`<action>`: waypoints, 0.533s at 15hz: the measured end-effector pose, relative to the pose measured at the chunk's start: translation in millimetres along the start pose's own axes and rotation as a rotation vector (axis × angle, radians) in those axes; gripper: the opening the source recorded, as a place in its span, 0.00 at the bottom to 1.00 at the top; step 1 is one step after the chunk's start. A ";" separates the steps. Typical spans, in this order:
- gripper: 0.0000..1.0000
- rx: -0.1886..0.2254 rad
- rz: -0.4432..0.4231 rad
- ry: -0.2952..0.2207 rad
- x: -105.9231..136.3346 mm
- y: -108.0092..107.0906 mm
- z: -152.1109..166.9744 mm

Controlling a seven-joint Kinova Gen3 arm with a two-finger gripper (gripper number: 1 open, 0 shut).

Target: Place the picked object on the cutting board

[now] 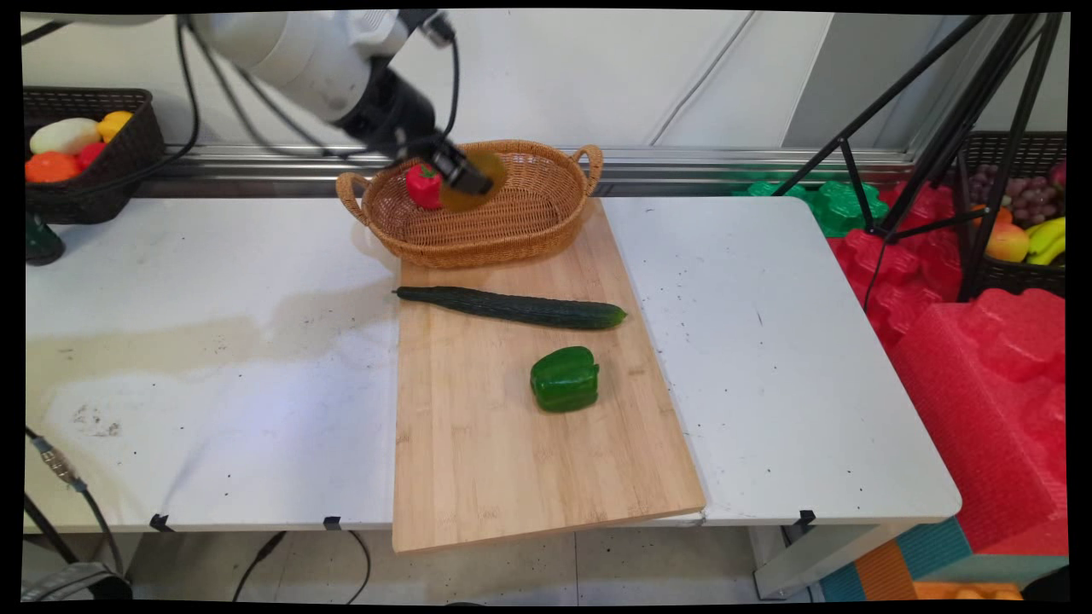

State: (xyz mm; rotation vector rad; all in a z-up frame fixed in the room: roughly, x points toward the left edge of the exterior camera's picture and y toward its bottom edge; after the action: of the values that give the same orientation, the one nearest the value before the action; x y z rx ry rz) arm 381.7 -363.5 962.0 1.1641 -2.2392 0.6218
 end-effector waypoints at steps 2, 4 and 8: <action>0.00 -0.012 0.018 -0.022 -18.4 20.8 -12.2; 0.00 -0.021 0.031 -0.041 -32.1 35.7 -18.2; 0.00 -0.047 0.068 -0.085 -59.0 67.6 -21.5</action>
State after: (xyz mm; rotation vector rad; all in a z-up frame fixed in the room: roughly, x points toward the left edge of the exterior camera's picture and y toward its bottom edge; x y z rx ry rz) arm 358.7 -280.1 929.9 1.1146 -2.3609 0.5530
